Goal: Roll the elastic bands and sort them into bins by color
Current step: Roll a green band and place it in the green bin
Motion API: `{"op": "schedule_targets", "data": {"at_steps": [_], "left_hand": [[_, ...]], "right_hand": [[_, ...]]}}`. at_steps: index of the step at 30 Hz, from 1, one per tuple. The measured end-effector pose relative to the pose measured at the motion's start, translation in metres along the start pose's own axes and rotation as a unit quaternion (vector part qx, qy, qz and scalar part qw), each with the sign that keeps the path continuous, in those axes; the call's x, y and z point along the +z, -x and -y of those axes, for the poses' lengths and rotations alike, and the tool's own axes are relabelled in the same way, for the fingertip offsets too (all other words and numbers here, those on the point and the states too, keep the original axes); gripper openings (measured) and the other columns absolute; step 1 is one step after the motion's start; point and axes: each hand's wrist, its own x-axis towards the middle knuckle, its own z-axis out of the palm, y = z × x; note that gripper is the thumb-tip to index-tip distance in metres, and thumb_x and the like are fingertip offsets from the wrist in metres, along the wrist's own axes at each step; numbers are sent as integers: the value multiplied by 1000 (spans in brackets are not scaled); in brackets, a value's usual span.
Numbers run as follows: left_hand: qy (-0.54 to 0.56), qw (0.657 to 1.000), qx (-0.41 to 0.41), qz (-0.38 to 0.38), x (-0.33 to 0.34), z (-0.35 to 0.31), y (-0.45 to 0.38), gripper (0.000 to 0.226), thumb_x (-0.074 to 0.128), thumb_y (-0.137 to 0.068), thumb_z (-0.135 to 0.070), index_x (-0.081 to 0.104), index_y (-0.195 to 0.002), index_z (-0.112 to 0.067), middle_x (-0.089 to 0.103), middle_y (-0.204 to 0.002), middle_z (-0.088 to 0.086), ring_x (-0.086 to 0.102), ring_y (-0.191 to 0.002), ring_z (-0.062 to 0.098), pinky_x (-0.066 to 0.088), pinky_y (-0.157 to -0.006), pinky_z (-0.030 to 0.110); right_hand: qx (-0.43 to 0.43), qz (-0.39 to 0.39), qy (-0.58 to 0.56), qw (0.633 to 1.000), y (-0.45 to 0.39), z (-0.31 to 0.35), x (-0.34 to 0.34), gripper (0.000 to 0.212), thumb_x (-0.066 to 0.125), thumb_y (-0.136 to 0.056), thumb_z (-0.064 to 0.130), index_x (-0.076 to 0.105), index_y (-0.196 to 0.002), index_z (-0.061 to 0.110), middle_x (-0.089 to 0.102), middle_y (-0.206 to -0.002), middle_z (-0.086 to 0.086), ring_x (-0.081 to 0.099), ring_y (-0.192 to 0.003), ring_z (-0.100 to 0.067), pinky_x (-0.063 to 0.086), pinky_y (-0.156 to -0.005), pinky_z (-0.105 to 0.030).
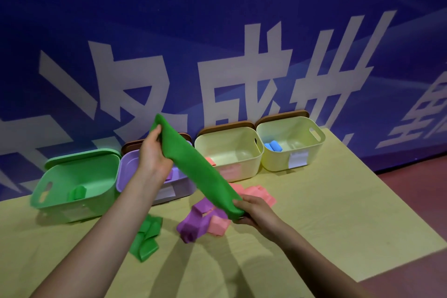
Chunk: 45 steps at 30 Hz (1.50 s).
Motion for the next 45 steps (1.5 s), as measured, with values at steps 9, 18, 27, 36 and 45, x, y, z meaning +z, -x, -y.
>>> {"op": "schedule_targets", "data": {"at_steps": [9,18,27,36,45], "left_hand": [[10,1000,10,-14,-16,13,-28,20,40,-102,-23,58,-98,-15,72,-65,-3,66,-75,14,57,-55,28],[11,999,5,-37,0,33,-20,38,48,-99,-22,49,-134,-9,59,-127,13,59,-115,26,51,-93,39],[66,994,-92,2,22,46,21,22,43,-100,-26,59,-95,-11,72,-74,8,68,-74,19,49,-85,34],[-103,978,-118,140,37,63,52,26,37,-101,-21,58,-108,-6,71,-83,8,71,-72,18,58,-64,30],[-291,934,95,184,32,64,63,18,53,-95,-29,67,-88,-21,63,-96,21,57,-89,27,47,-84,47]], "right_hand": [[-2,-28,-101,995,21,-1,-27,16,51,-97,11,64,-96,2,67,-76,-6,64,-72,-15,53,-76,-28],[-98,-191,-61,975,34,-3,-34,39,39,-102,22,64,-73,17,47,-59,0,42,-61,-16,37,-56,-26],[-36,-228,-245,942,26,-2,-50,50,34,-99,51,34,-62,17,45,-64,-8,46,-61,-23,41,-56,-31],[-96,-146,-66,982,32,4,-33,27,55,-95,26,52,-75,9,52,-62,-2,60,-64,-18,44,-59,-23],[-329,-123,17,936,51,84,8,9,60,-85,21,62,-90,14,59,-77,-2,58,-69,-10,46,-63,-19]]}}
